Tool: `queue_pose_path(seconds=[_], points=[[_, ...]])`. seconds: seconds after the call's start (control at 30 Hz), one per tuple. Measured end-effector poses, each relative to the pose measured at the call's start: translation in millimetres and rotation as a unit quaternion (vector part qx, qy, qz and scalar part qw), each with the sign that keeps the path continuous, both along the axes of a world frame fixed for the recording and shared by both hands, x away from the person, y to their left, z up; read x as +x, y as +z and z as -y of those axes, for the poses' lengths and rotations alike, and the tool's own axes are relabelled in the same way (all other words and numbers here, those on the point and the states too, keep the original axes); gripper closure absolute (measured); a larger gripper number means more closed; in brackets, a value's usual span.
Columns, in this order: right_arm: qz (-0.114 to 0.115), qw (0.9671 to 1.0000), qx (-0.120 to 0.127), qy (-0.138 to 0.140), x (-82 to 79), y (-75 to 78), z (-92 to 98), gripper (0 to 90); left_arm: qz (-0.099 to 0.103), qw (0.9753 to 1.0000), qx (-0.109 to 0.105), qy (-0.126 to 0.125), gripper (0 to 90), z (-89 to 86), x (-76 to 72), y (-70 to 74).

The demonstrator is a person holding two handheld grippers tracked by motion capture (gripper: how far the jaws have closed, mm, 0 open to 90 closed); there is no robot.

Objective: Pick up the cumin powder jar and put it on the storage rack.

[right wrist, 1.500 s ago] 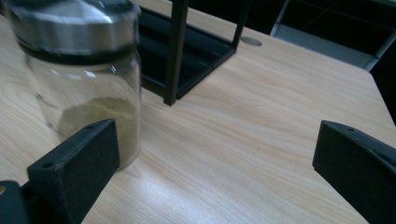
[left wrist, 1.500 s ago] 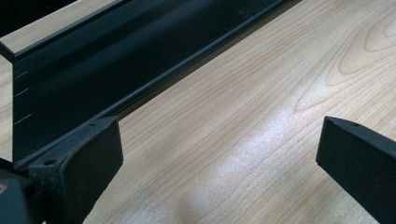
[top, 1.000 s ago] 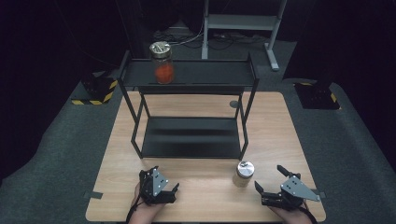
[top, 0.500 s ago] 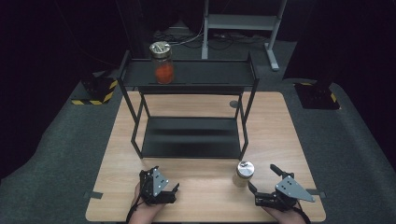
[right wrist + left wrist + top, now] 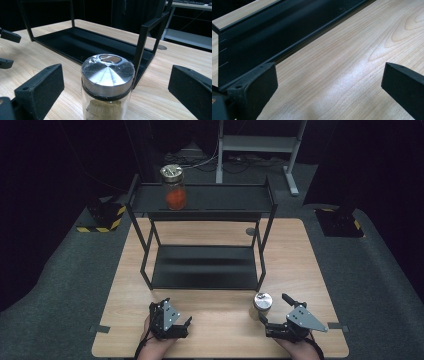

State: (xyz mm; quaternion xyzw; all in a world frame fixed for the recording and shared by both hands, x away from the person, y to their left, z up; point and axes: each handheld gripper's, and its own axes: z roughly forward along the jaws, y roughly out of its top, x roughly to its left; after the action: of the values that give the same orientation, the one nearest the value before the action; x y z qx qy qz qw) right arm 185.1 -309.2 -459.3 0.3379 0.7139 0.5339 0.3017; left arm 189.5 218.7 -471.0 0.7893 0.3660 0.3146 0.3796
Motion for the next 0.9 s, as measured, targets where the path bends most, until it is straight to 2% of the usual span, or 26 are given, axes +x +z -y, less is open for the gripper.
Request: queue_pose_path(seconds=[0.13,0.2,0.37,0.53,0.67,0.9], points=[[-0.009,0.9999,0.007,0.001,5.1,-2.8,-1.8,0.0,-0.001,1.0000,-0.003,-0.001,0.9,-1.1,0.4,0.0],[-0.018,0.9998,0.008,0.004,10.0,-2.7,-2.2,0.0,-0.001,1.0000,-0.005,-0.002,0.9,-1.8,0.5,-0.1],[-0.023,0.9997,0.003,0.006,15.6,-4.2,-5.5,2.1,-0.002,1.0000,-0.007,-0.005,0.9,-3.6,1.1,-0.1],[-0.030,0.9994,0.014,0.012,20.1,-8.7,-6.5,11.1,-0.003,0.9999,-0.011,-0.008,0.9,-5.3,1.7,0.0],[-0.022,0.9995,0.020,0.013,20.0,-13.1,-6.8,19.7,-0.004,0.9998,-0.013,-0.011,0.9,-6.6,2.1,0.0],[-0.015,0.9995,0.027,0.011,19.6,-19.7,-7.3,28.9,-0.004,0.9998,-0.016,-0.014,0.9,-8.6,2.4,-0.3]])
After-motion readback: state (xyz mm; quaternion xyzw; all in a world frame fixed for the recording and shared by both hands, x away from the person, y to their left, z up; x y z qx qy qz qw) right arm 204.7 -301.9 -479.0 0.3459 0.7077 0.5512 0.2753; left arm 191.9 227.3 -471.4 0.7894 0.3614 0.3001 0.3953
